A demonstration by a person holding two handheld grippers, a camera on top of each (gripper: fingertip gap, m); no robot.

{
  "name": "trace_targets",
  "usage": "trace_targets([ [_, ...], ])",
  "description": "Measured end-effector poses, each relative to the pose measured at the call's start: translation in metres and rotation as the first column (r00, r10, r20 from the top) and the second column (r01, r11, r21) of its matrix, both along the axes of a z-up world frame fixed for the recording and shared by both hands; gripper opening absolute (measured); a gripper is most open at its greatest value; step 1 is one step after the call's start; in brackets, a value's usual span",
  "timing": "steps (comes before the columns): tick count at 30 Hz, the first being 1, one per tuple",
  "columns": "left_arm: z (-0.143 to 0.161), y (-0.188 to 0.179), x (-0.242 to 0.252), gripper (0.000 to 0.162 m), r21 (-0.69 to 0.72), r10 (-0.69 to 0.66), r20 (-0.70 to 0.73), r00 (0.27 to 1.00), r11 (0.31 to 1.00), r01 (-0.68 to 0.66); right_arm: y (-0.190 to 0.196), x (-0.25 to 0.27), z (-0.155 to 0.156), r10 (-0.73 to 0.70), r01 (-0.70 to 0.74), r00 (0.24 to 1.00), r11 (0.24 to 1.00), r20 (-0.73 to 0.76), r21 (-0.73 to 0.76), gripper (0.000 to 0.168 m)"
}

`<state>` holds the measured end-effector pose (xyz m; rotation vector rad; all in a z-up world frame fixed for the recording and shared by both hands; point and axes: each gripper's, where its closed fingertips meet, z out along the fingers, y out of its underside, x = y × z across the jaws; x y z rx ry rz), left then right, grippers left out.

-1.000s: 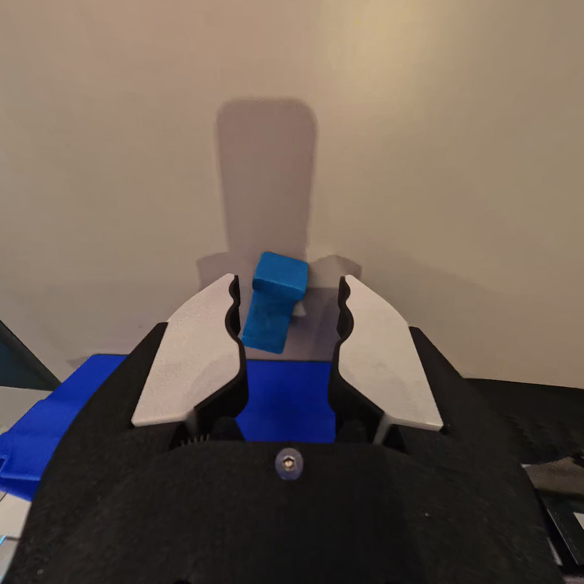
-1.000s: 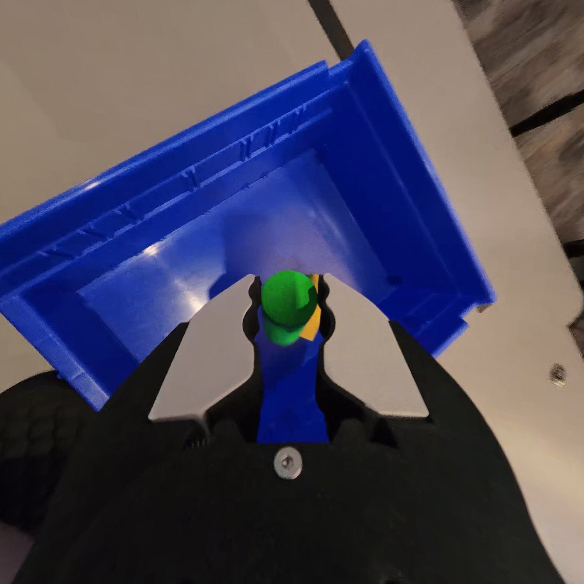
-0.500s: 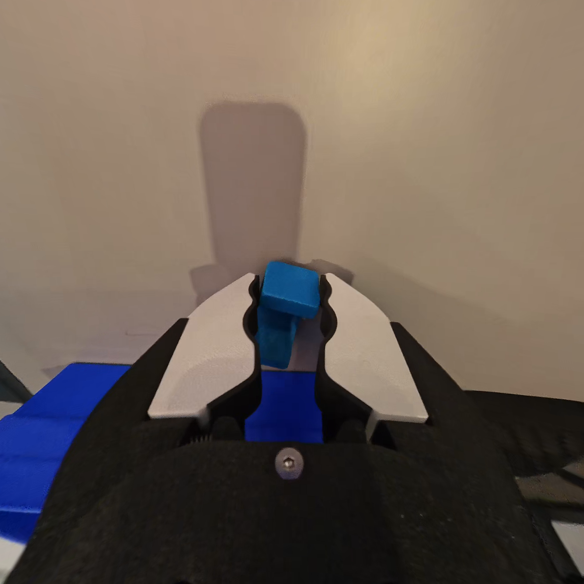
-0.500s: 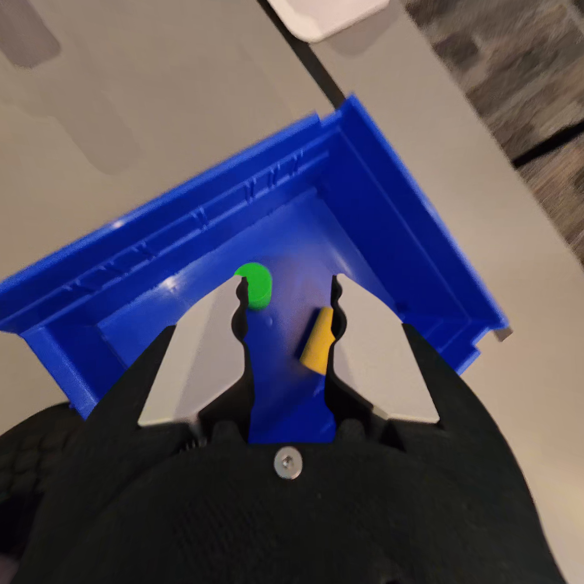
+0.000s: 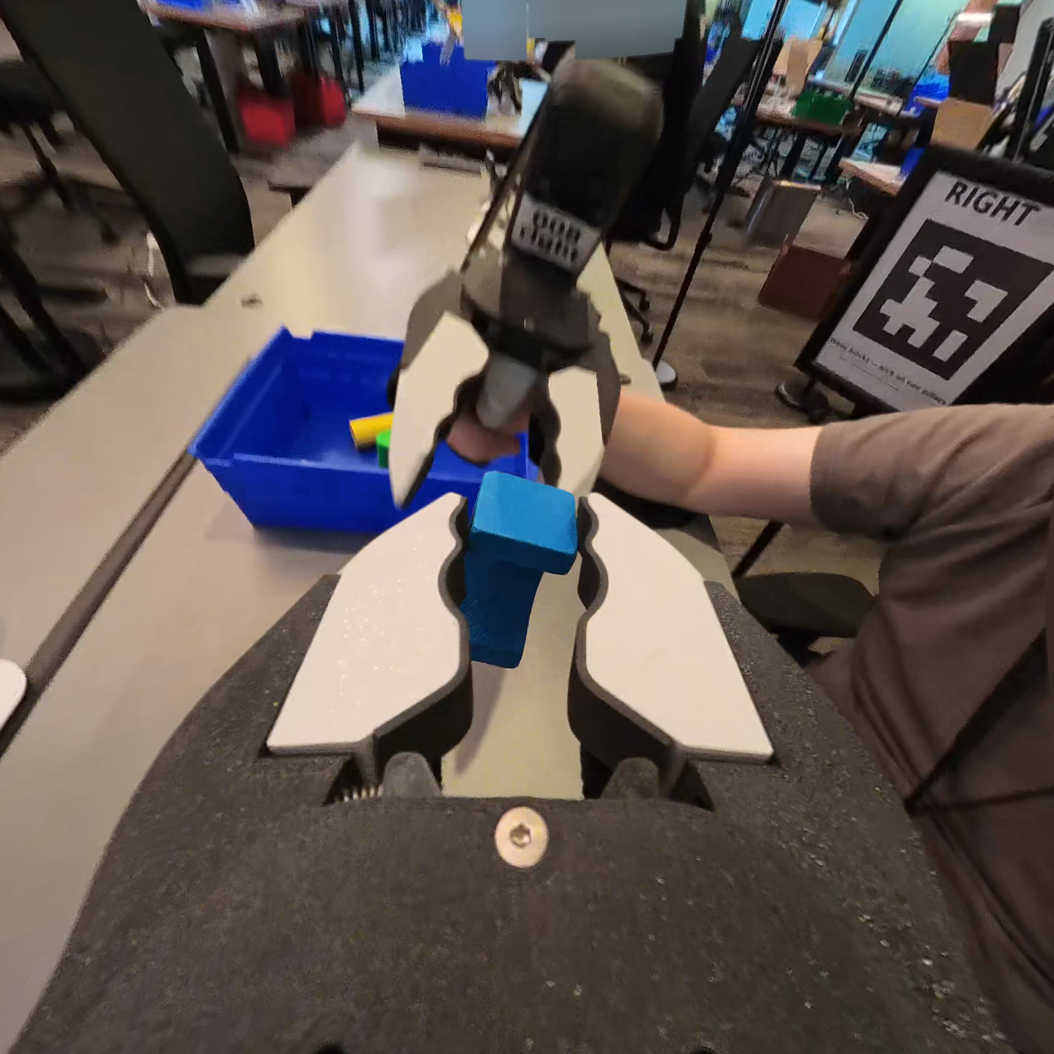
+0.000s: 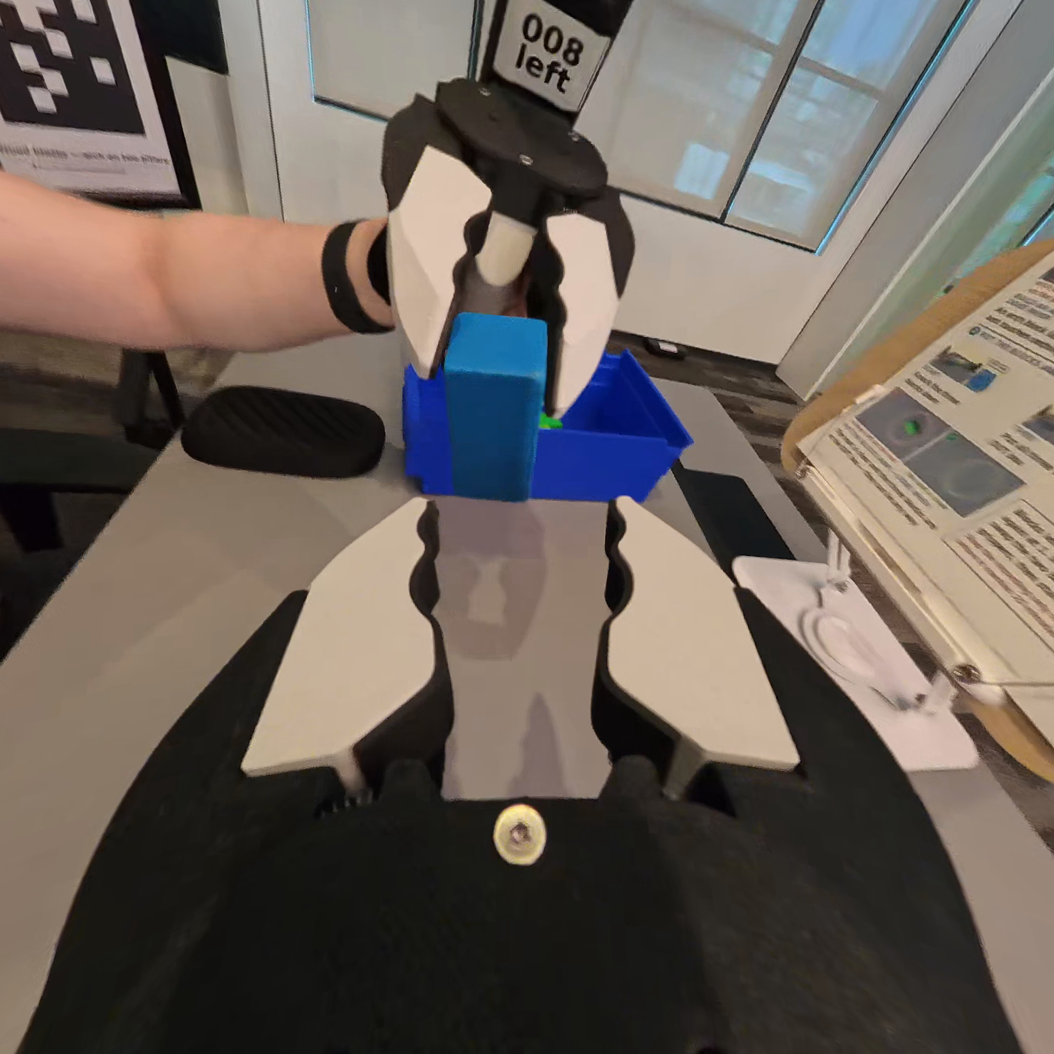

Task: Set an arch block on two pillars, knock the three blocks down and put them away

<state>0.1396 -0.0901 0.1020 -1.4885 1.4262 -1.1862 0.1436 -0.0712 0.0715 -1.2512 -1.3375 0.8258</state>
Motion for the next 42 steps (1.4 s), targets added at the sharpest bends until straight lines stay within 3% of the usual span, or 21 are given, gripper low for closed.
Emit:
trace_targets([
  [4,0.006,0.000,0.010,0.036,0.051,0.032,0.025,0.999,0.998,-0.033,-0.016,-0.022,0.007,0.054,-0.062,0.995,0.994,-0.085,-0.090,0.061],
  [6,0.009,0.004,0.013,0.036,0.034,0.057,0.073,0.996,0.998,-0.060,-0.005,-0.026,0.008,-0.024,0.010,0.994,0.992,-0.105,-0.126,0.059],
  [7,0.009,0.008,0.012,0.037,0.028,0.083,0.087,0.993,0.996,-0.085,0.000,-0.024,0.005,-0.048,0.035,0.995,0.989,-0.089,-0.142,0.036],
  [10,0.009,0.026,-0.004,0.084,0.034,0.203,0.083,0.976,0.978,-0.207,0.018,-0.001,0.004,-0.117,0.111,0.993,0.976,-0.023,-0.186,0.035],
  [12,0.008,0.034,-0.024,0.075,0.058,0.279,0.066,0.958,0.957,-0.283,0.036,0.039,0.010,-0.220,0.222,0.975,0.950,0.030,-0.221,0.035],
  [15,-0.001,0.050,-0.061,0.066,0.145,0.461,0.026,0.887,0.876,-0.459,0.074,0.131,-0.016,-0.487,0.556,0.827,0.783,0.279,-0.280,0.035],
  [17,-0.010,0.063,-0.090,0.062,0.230,0.597,-0.029,0.801,0.784,-0.576,0.087,0.199,-0.056,-0.585,0.758,0.645,0.573,0.491,-0.313,0.035],
  [19,-0.020,0.074,-0.119,0.063,0.310,0.704,-0.085,0.705,0.691,-0.653,0.093,0.258,-0.098,-0.598,0.896,0.440,0.348,0.670,-0.277,0.036],
  [21,-0.028,0.081,-0.143,0.064,0.350,0.761,-0.129,0.636,0.635,-0.689,0.092,0.289,-0.131,-0.533,0.942,0.334,0.207,0.777,-0.263,0.036],
  [26,-0.037,0.090,-0.179,0.062,0.306,0.792,-0.162,0.589,0.608,-0.733,0.091,0.292,-0.183,-0.375,0.937,0.350,0.148,0.859,-0.317,0.037],
  [29,-0.038,0.099,-0.213,0.062,0.323,0.846,-0.176,0.504,0.533,-0.782,0.092,0.285,-0.184,-0.370,0.919,0.394,0.159,0.841,-0.361,0.042],
  [33,-0.040,0.109,-0.284,0.062,0.395,0.930,-0.218,0.296,0.361,-0.845,0.101,0.310,-0.150,-0.535,0.950,0.311,0.185,0.786,-0.250,0.047],
  [35,-0.045,0.109,-0.318,0.066,0.350,0.944,-0.253,0.214,0.295,-0.889,0.106,0.324,-0.126,-0.638,0.961,0.277,0.176,0.719,-0.213,0.047],
  [38,-0.067,0.100,-0.347,0.070,0.160,0.908,-0.349,0.232,0.302,-0.940,0.104,0.352,-0.112,-0.711,0.982,0.176,0.078,0.681,-0.172,0.049],
  [42,-0.105,0.088,-0.379,0.077,0.043,0.833,-0.521,0.189,0.246,-0.968,0.084,0.372,-0.152,-0.551,0.985,0.125,-0.034,0.825,-0.171,0.051],
])
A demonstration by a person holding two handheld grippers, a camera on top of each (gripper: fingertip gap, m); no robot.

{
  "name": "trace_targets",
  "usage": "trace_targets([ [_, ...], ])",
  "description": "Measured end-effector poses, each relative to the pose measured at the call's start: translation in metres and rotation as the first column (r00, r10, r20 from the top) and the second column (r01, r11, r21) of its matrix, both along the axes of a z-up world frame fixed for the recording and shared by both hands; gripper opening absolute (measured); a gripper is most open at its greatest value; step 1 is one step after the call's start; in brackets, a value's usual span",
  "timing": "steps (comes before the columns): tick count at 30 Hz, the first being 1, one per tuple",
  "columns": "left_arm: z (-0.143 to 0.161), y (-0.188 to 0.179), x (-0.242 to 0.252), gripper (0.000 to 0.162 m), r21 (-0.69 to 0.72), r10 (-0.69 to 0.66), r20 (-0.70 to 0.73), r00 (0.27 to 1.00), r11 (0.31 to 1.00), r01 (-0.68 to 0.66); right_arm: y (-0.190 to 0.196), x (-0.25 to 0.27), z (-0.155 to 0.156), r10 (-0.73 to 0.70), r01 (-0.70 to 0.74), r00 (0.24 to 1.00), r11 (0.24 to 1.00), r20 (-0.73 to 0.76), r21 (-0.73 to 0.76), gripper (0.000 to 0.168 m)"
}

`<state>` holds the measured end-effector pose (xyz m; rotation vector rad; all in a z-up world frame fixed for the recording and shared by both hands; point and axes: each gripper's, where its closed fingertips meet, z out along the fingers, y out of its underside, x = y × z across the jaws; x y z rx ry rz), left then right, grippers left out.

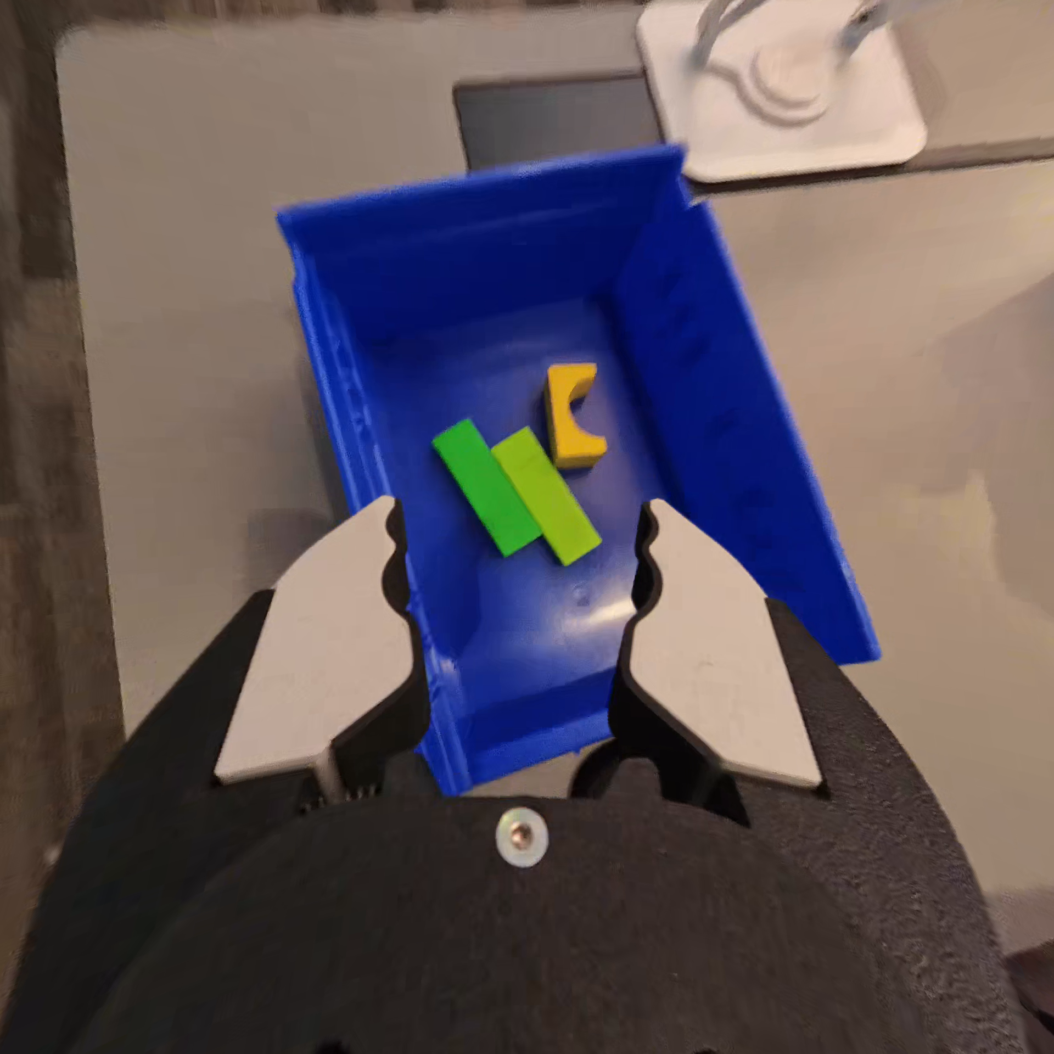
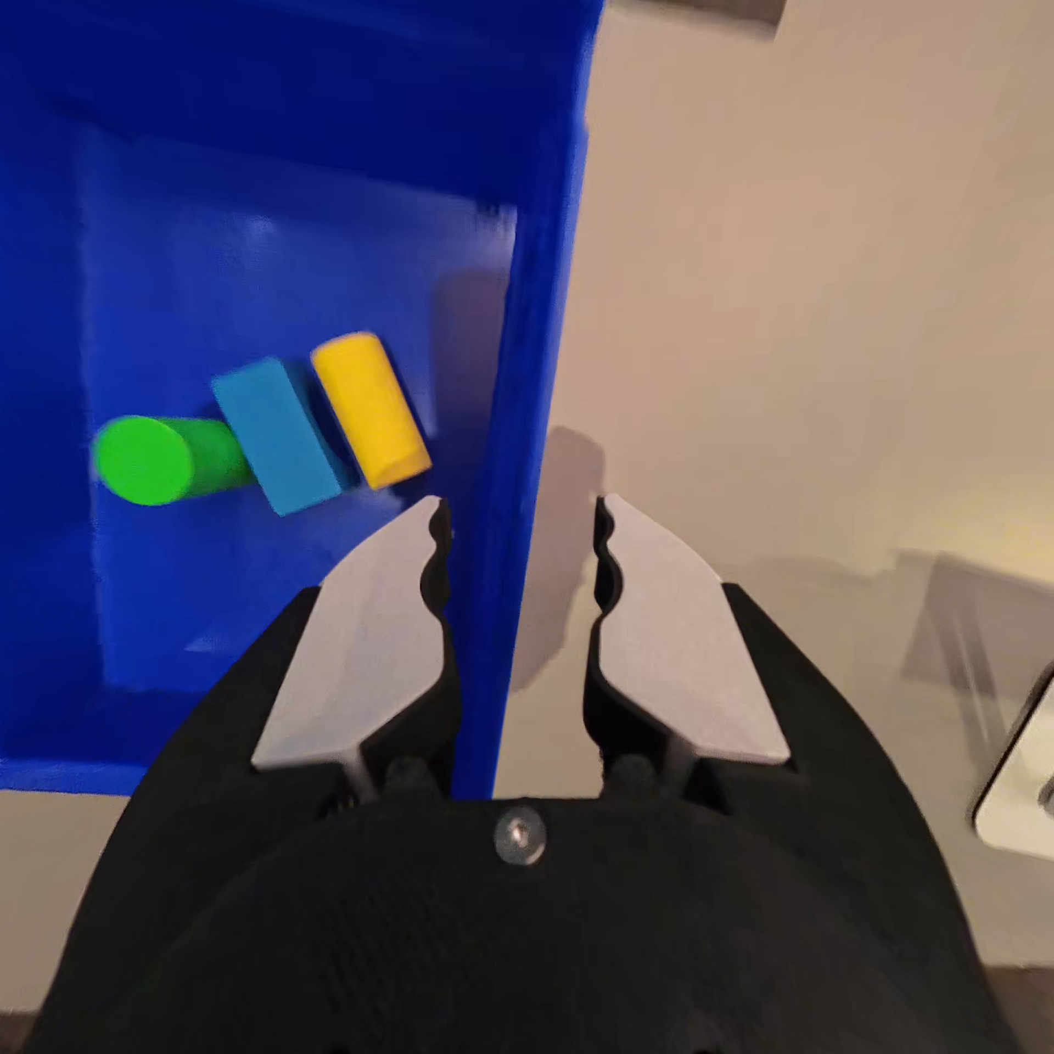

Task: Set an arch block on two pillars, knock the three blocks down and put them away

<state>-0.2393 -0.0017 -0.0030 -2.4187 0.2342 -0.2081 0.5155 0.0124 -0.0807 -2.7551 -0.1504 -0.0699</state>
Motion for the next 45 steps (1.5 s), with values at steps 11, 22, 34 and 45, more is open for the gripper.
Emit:
trace_targets([
  [11,-0.085,-0.007,-0.072,0.069,-0.335,0.153,-0.301,0.941,0.907,-0.255,-0.019,-0.010,-0.044,-0.052,0.023,0.992,0.969,-0.112,-0.247,0.008],
  [22,-0.113,-0.009,-0.038,0.010,-0.486,0.044,-0.204,0.978,0.863,-0.140,-0.023,-0.041,-0.044,-0.089,0.009,0.964,0.952,-0.250,-0.306,0.007],
  [34,-0.117,0.002,0.110,0.019,-0.488,-0.218,-0.271,0.938,0.871,0.062,-0.016,-0.137,-0.044,0.092,-0.158,0.973,0.933,-0.211,-0.324,0.008],
  [45,-0.118,-0.020,0.161,0.043,-0.503,-0.350,-0.373,0.859,0.854,0.130,-0.008,-0.178,-0.042,0.165,-0.207,0.974,0.930,-0.158,-0.304,0.018],
])
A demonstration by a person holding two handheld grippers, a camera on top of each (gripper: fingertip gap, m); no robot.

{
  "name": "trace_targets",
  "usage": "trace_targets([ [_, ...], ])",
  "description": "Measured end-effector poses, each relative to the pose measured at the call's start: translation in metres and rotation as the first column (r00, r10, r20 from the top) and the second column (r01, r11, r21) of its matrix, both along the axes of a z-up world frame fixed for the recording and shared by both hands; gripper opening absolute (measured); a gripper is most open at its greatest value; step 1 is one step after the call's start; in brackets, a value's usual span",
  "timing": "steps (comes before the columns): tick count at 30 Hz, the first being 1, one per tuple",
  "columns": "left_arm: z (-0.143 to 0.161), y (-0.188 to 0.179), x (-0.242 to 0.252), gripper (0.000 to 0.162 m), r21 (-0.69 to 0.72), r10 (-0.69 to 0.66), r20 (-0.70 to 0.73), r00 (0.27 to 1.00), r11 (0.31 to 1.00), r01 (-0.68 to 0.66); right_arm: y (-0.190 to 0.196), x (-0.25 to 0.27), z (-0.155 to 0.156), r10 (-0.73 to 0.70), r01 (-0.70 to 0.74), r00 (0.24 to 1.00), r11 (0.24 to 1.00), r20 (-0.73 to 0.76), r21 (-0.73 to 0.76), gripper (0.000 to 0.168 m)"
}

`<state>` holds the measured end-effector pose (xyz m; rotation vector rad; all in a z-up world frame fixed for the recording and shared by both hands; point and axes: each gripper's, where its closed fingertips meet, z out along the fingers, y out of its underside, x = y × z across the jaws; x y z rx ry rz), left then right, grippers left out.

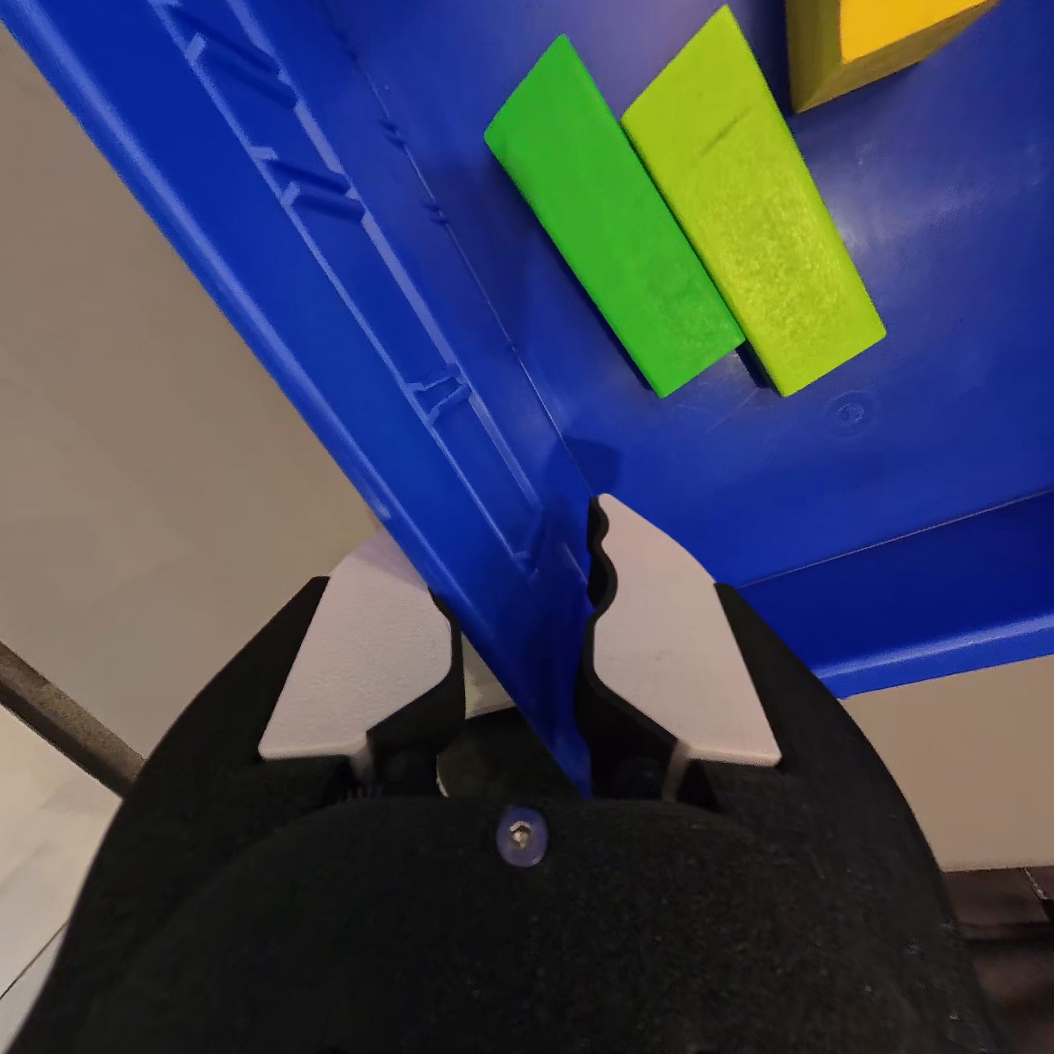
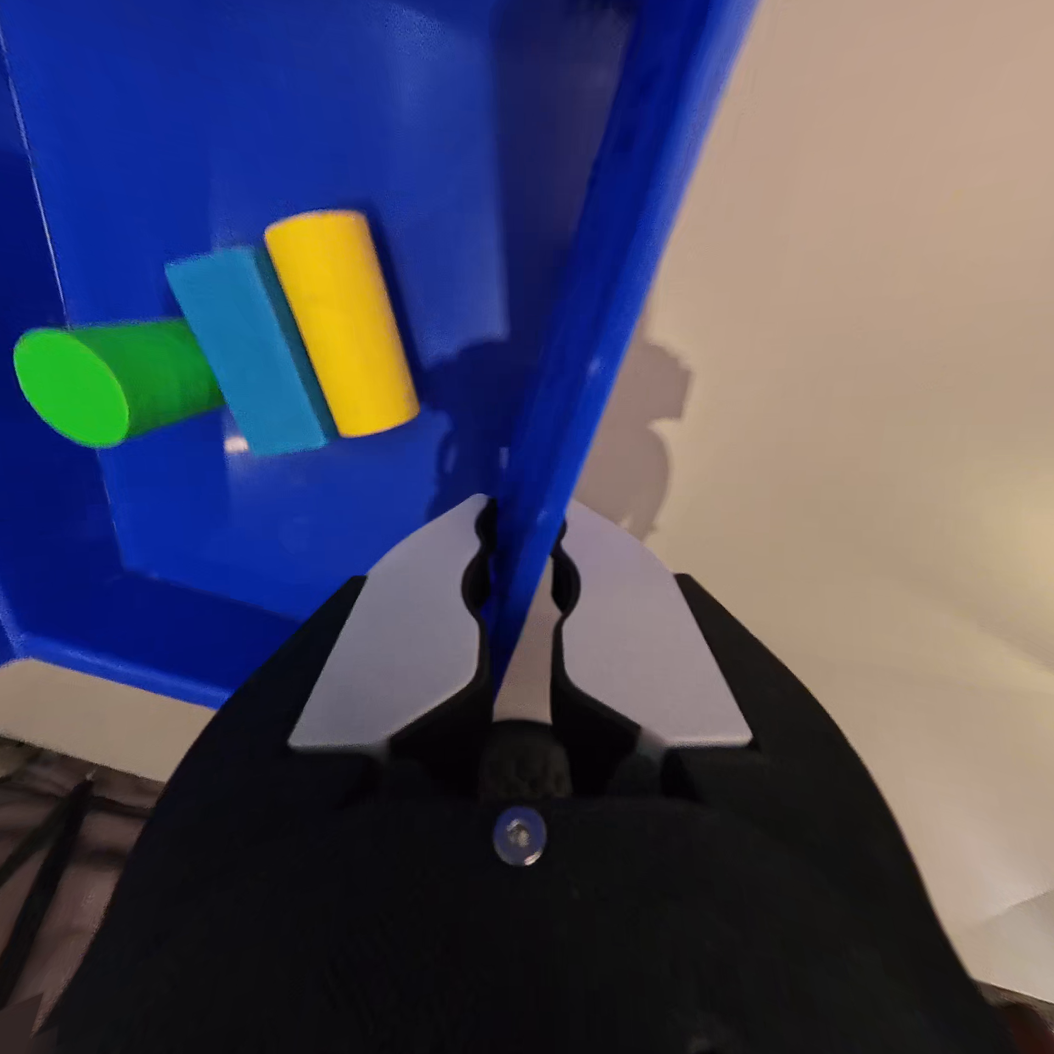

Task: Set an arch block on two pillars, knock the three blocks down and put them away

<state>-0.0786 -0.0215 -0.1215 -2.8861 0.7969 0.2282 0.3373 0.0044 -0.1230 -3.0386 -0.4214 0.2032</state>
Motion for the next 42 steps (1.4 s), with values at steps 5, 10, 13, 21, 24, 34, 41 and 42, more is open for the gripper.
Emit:
trace_targets([
  [5,0.001,-0.003,0.003,0.054,-0.029,-0.072,0.011,0.997,0.997,0.072,0.022,0.003,-0.011,-0.096,0.097,0.995,0.994,0.005,-0.054,0.022],
  [10,0.033,-0.002,0.007,0.053,0.072,-0.122,0.099,0.988,0.991,0.115,0.017,-0.002,-0.023,-0.066,0.076,0.996,0.975,0.052,-0.211,0.007],
  [13,0.066,0.000,-0.005,0.055,0.184,-0.123,0.135,0.983,0.978,0.097,0.017,0.000,-0.023,-0.071,0.073,0.997,0.968,0.015,-0.242,0.006],
  [21,0.154,-0.009,-0.084,0.054,0.455,-0.007,0.290,0.957,0.881,-0.131,0.007,0.050,-0.016,-0.087,0.085,0.996,0.950,0.007,-0.300,0.006],
  [24,0.164,-0.023,-0.114,0.052,0.464,0.037,0.333,0.942,0.863,-0.198,-0.002,0.068,0.002,-0.118,0.117,0.993,0.942,0.017,-0.315,0.006],
  [34,0.180,-0.033,-0.161,0.059,0.498,0.110,0.435,0.894,0.797,-0.341,0.025,0.018,0.149,-0.120,0.131,0.990,0.976,0.072,-0.174,0.006],
  [41,0.189,-0.040,-0.186,0.056,0.514,0.147,0.501,0.853,0.742,-0.430,0.063,-0.139,0.202,0.082,-0.083,0.997,0.988,-0.011,-0.133,0.005],
  [42,0.190,-0.041,-0.189,0.056,0.516,0.154,0.502,0.851,0.736,-0.438,0.065,-0.164,0.201,0.118,-0.121,0.993,0.982,-0.030,-0.147,0.005],
])
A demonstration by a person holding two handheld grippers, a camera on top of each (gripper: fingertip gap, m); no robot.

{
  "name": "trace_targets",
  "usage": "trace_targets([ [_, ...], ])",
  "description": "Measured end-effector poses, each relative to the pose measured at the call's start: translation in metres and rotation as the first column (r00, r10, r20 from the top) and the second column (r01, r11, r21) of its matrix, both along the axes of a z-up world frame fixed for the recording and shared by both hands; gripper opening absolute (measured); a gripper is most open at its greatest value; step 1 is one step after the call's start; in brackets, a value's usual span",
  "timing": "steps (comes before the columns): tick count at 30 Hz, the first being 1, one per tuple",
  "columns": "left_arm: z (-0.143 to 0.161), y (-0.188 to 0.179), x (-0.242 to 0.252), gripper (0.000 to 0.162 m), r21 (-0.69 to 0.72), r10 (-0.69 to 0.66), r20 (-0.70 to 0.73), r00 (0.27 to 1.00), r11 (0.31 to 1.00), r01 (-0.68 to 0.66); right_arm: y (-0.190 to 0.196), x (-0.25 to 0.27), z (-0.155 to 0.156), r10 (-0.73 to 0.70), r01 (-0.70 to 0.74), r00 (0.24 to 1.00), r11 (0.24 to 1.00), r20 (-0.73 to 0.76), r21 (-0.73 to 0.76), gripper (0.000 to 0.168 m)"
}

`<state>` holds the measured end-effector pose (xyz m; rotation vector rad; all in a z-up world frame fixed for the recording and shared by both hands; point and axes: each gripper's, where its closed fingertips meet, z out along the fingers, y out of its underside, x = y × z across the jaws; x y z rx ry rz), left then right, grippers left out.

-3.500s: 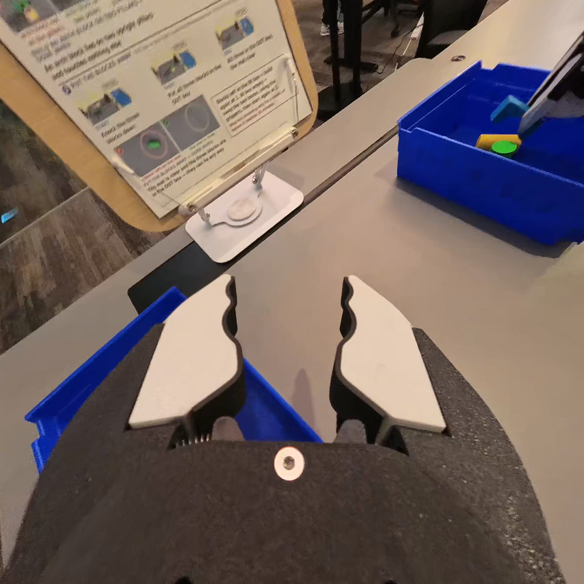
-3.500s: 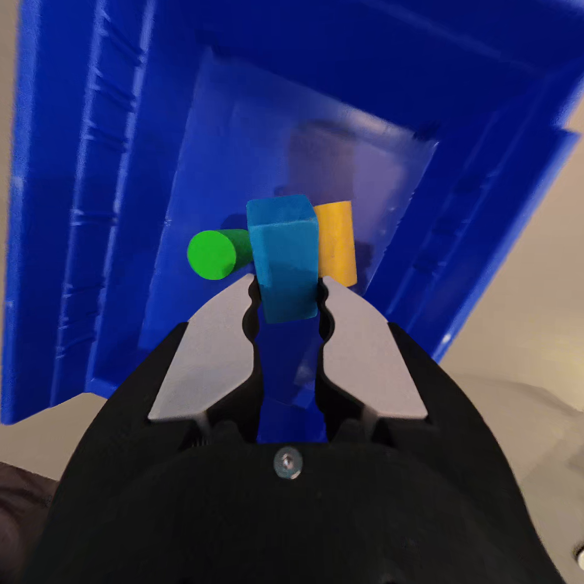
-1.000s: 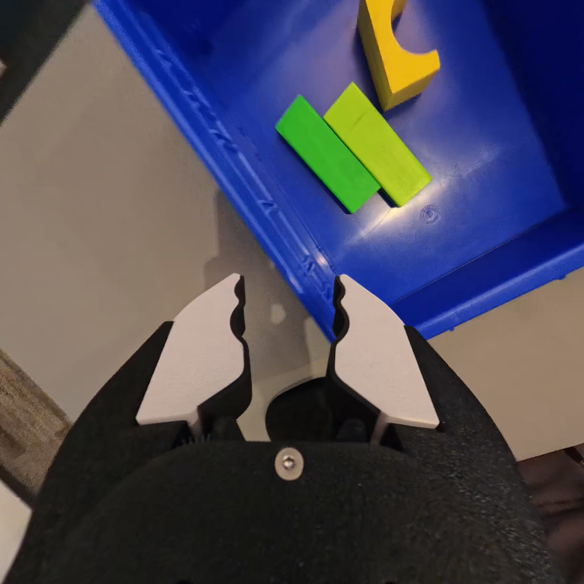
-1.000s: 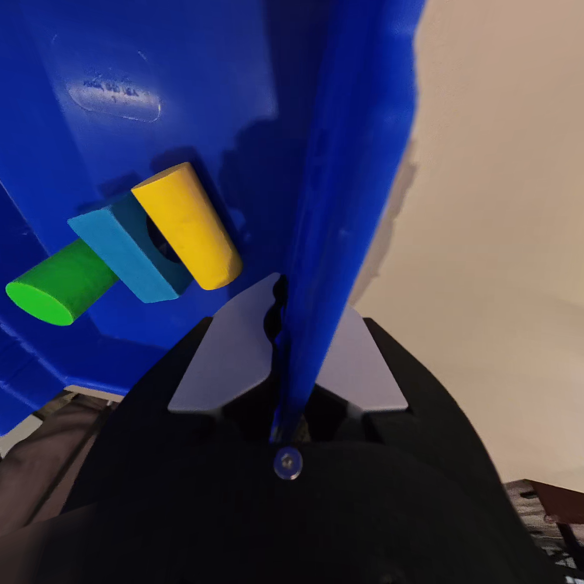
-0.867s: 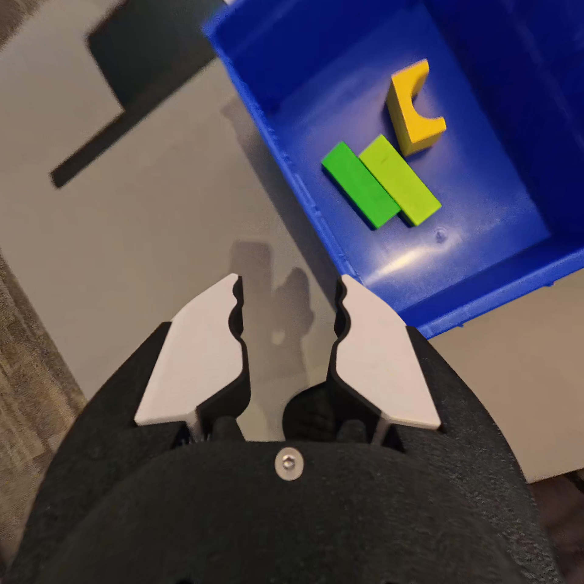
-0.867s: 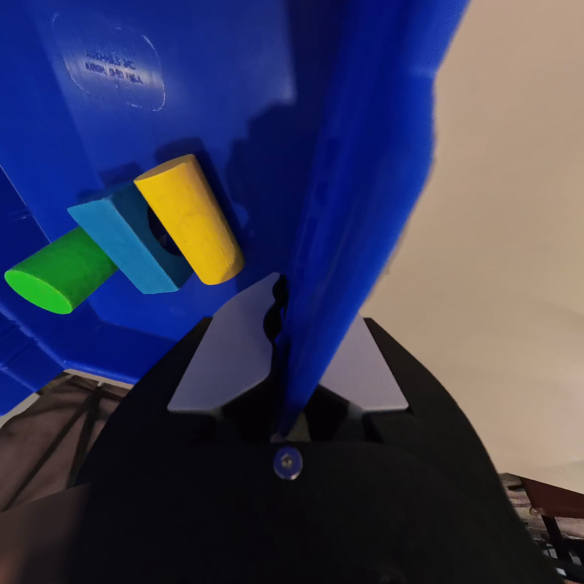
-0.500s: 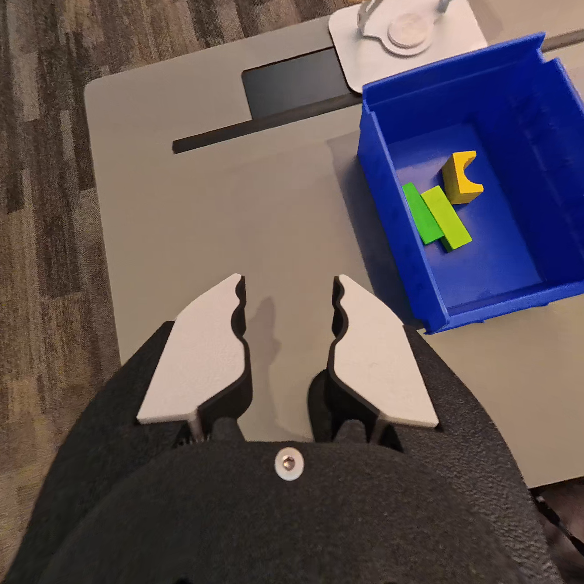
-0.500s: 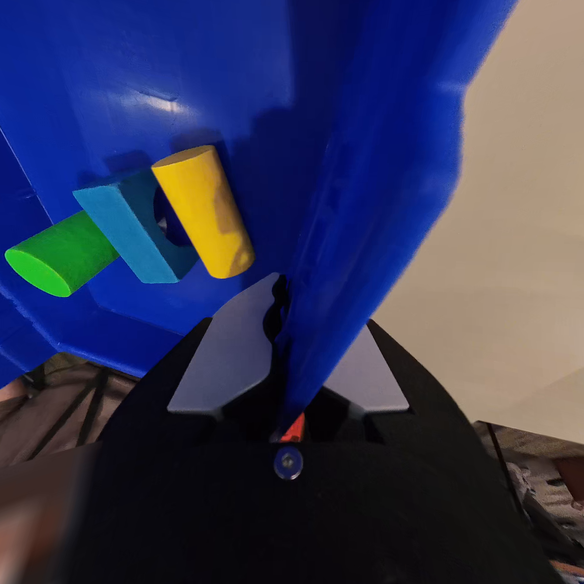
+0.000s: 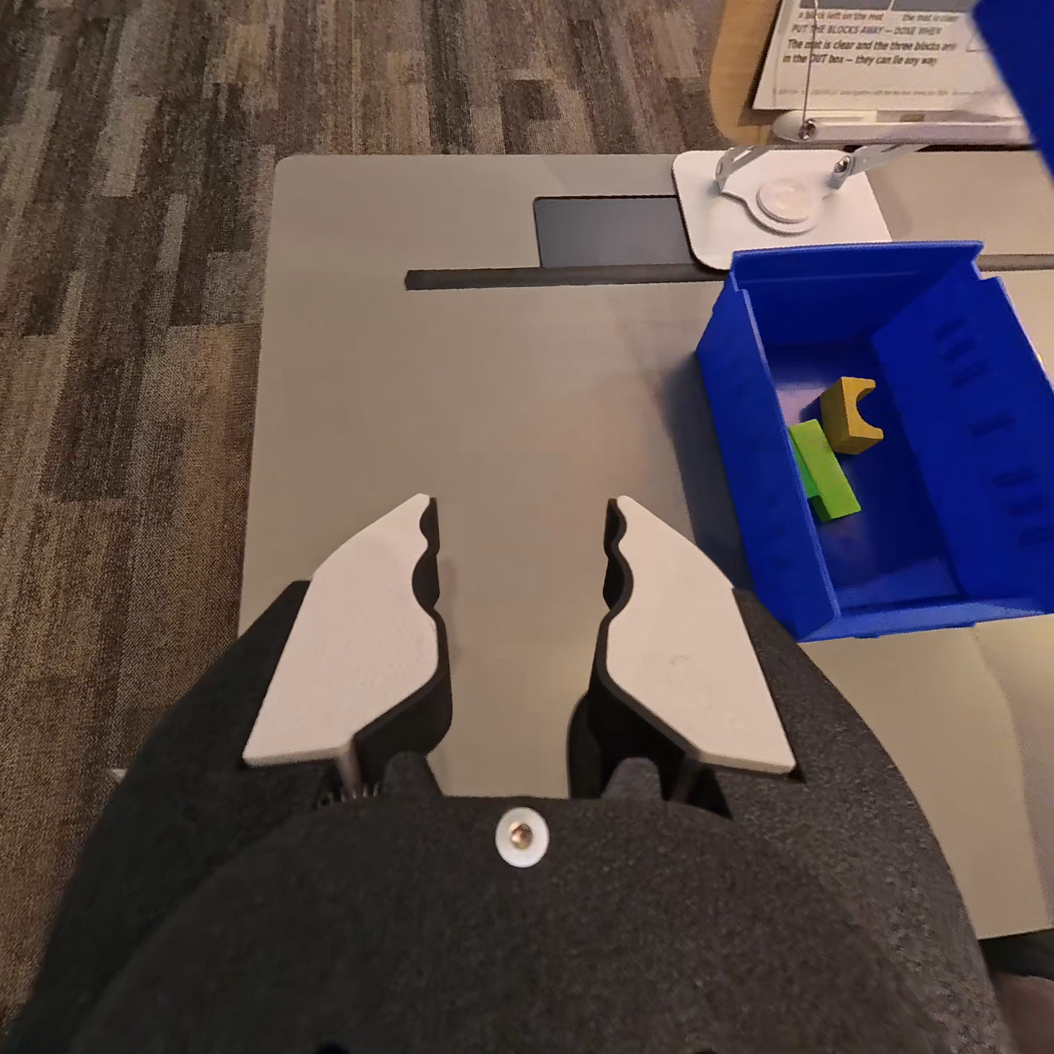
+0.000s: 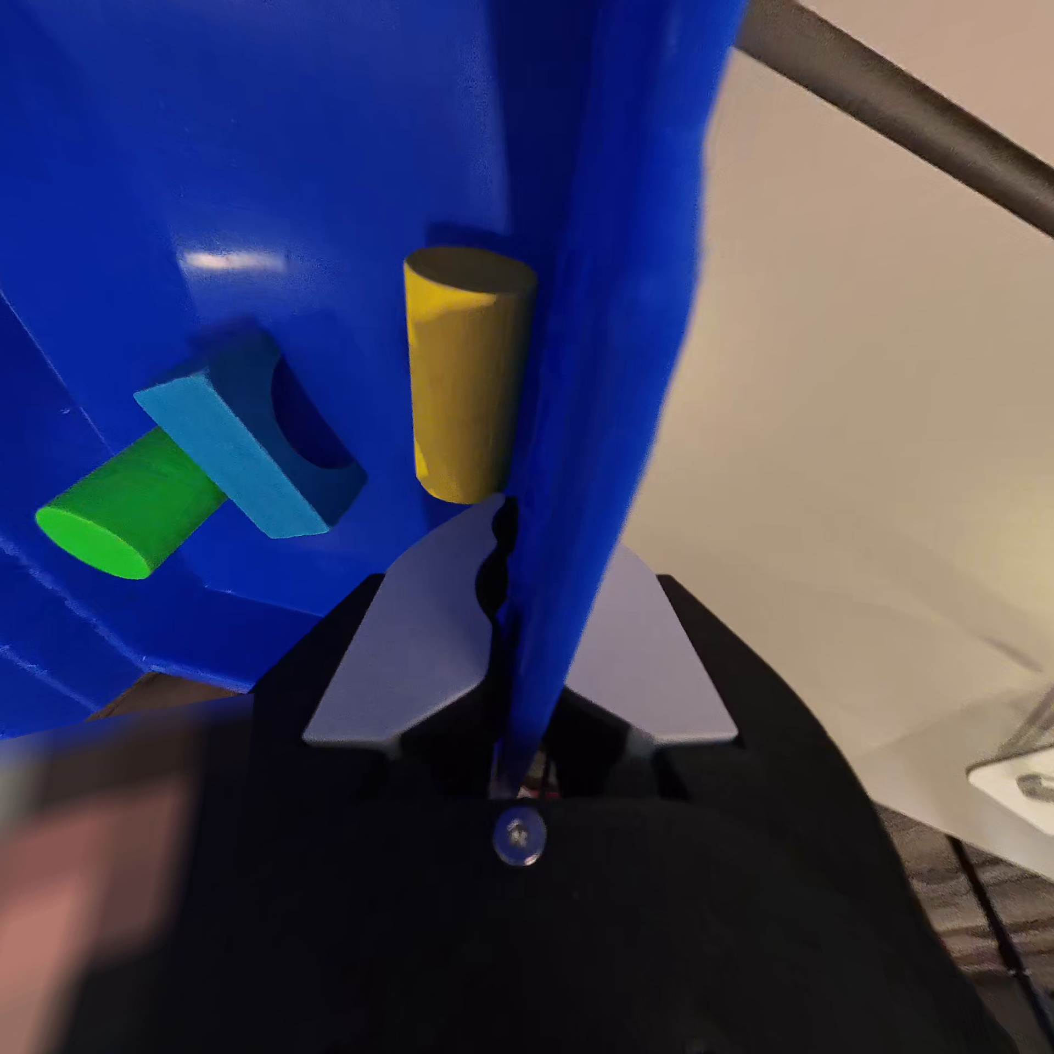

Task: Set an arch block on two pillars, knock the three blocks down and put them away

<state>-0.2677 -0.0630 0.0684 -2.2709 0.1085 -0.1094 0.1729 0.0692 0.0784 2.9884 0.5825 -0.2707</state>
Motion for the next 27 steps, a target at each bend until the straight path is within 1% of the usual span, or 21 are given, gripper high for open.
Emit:
trace_targets([
  [2,0.002,-0.002,-0.007,0.056,0.012,0.028,0.014,1.000,1.000,-0.028,0.004,-0.052,-0.005,0.076,-0.077,0.997,0.997,-0.022,-0.020,0.005],
  [5,0.008,-0.006,-0.021,0.056,0.041,0.083,0.035,0.996,0.996,-0.084,0.008,-0.129,-0.020,0.183,-0.183,0.983,0.982,-0.023,-0.035,0.005],
  [10,0.016,-0.018,-0.048,0.052,0.092,0.160,0.074,0.984,0.982,-0.166,0.002,-0.252,-0.062,0.342,-0.343,0.939,0.937,-0.029,-0.066,0.007],
  [13,0.013,-0.026,-0.067,0.053,0.084,0.218,0.080,0.973,0.971,-0.224,-0.005,-0.313,-0.091,0.385,-0.390,0.920,0.917,-0.071,-0.080,0.007],
  [15,0.011,-0.031,-0.079,0.053,0.077,0.256,0.092,0.962,0.962,-0.263,-0.009,-0.343,-0.111,0.394,-0.403,0.913,0.910,-0.106,-0.096,0.007],
  [18,0.007,-0.030,-0.088,0.055,0.072,0.265,0.142,0.954,0.958,-0.277,-0.015,-0.371,-0.141,0.396,-0.411,0.909,0.903,-0.126,-0.124,0.007],
  [21,-0.004,-0.015,-0.085,0.062,0.049,0.199,0.190,0.961,0.976,-0.212,-0.015,-0.380,-0.173,0.387,-0.397,0.917,0.909,-0.095,-0.127,0.007],
  [24,-0.036,0.001,-0.090,0.070,-0.073,0.202,0.175,0.963,0.979,-0.192,-0.014,-0.375,-0.202,0.364,-0.367,0.930,0.921,-0.043,-0.132,0.007],
  [25,-0.046,0.006,-0.090,0.069,-0.112,0.200,0.176,0.964,0.977,-0.182,-0.014,-0.371,-0.210,0.353,-0.353,0.935,0.925,-0.025,-0.138,0.007],
  [27,-0.064,0.017,-0.091,0.069,-0.171,0.199,0.184,0.963,0.971,-0.168,-0.012,-0.368,-0.216,0.341,-0.342,0.940,0.932,-0.025,-0.121,0.008],
])
